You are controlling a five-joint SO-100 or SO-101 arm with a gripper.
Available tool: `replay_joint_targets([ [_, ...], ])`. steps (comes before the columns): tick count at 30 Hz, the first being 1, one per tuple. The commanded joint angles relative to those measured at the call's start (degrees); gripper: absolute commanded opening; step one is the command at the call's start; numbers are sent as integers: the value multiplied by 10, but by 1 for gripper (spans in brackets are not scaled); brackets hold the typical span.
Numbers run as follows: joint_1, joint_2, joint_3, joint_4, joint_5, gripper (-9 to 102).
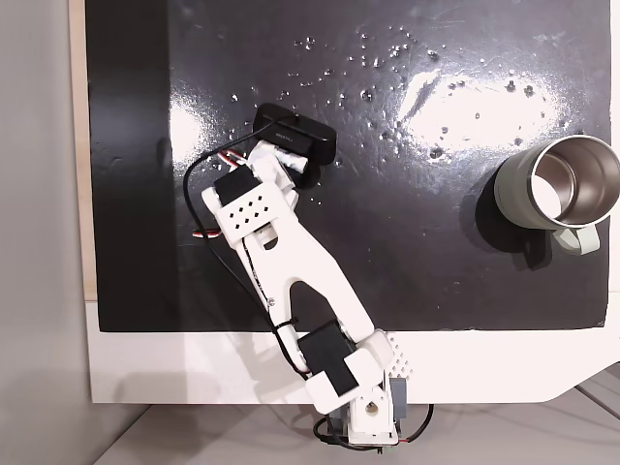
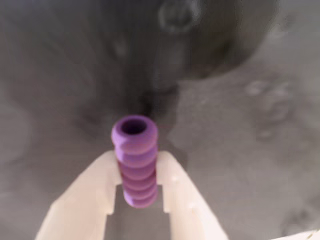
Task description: Grasp a pengrip and put it in the cup.
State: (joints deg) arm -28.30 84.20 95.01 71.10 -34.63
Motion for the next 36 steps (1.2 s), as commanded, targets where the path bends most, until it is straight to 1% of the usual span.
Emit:
replay_joint_targets([
  [1,54,52,-93,54,25,0],
  [6,152,75,-192,113,40,0],
  [14,308,80,-327,140,54,0],
  [18,363,82,-398,192,58,0],
  [23,416,104,-450,267,24,0],
  [27,445,152,-439,316,-16,0],
  [31,483,232,-373,316,-64,0],
  [36,553,313,-301,316,-142,0],
])
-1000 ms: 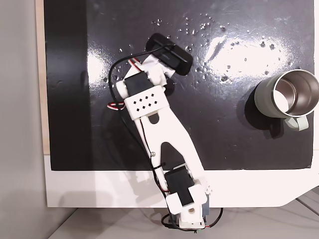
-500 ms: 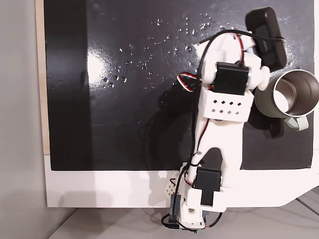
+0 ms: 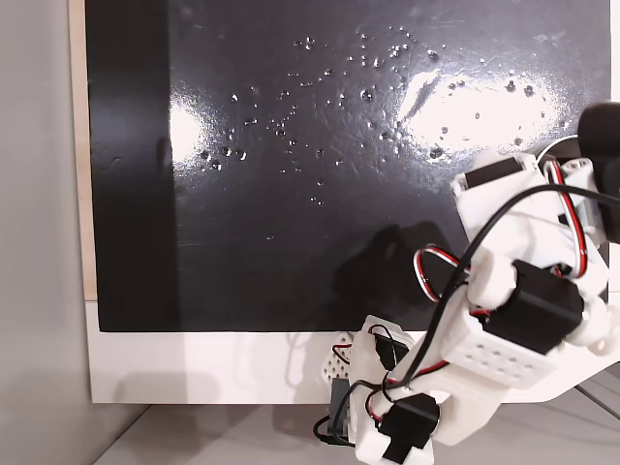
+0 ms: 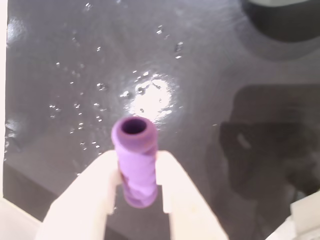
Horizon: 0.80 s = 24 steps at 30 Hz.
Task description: Grasp a pengrip and put it in the cup.
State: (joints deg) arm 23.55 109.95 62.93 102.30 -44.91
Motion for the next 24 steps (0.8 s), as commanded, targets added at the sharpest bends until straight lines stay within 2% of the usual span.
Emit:
replay_joint_targets([
  [1,51,68,31,4,-55,0],
  [7,154,115,69,-13,-141,0],
  [13,227,91,66,-89,-162,0],
  [18,265,69,66,-151,-172,0],
  [24,271,26,60,-174,-177,0],
])
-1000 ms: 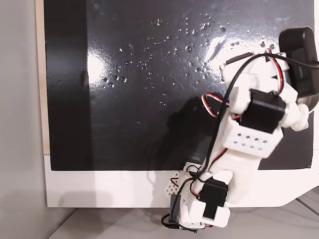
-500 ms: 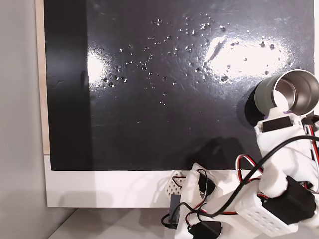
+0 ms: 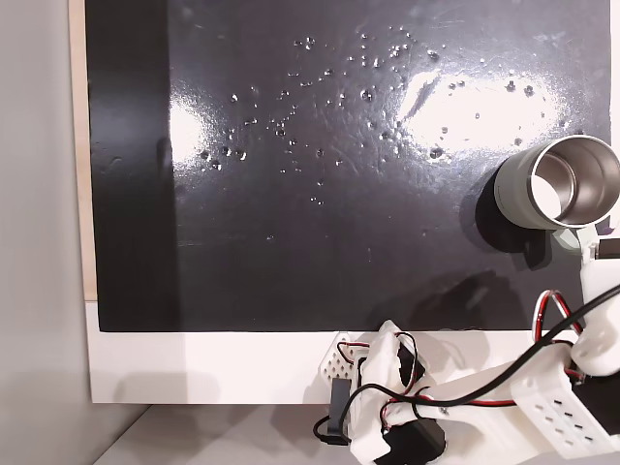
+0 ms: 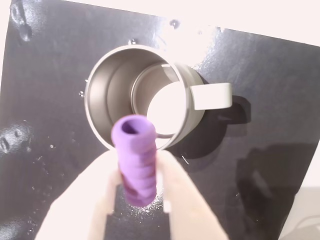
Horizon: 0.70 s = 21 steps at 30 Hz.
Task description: Grasp a pengrip and put it in the cup.
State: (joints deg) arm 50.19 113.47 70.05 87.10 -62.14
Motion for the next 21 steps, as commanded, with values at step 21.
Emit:
replay_joint_targets([
  [21,-57,-162,-60,-59,133,0],
])
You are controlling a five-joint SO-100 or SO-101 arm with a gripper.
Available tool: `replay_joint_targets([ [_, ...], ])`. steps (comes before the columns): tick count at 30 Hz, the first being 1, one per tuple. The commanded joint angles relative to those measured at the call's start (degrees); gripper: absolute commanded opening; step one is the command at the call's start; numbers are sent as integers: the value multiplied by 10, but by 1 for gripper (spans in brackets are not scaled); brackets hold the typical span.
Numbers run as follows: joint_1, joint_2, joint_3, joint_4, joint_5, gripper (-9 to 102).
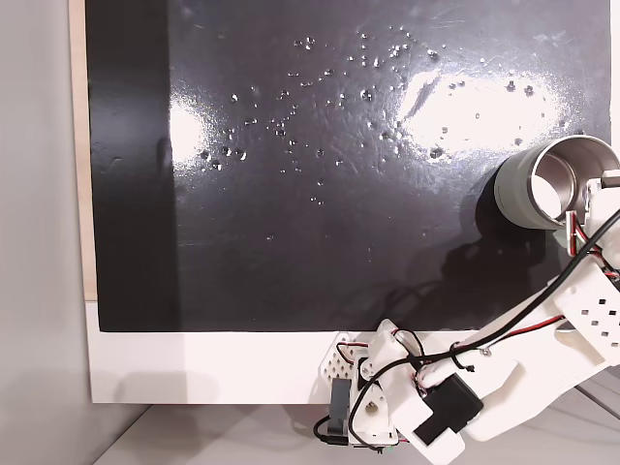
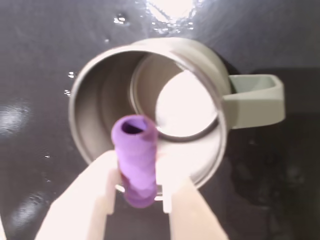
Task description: Grasp a pengrip and put it in the cup.
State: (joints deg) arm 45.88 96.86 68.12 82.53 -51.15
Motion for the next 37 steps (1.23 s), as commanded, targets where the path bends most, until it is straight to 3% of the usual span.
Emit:
replay_joint_targets([
  [1,-17,4,-42,-13,27,0],
  [12,-14,1,-43,-19,33,1],
  [21,-10,6,-43,-30,38,44],
  [37,-10,11,-43,-32,34,45],
])
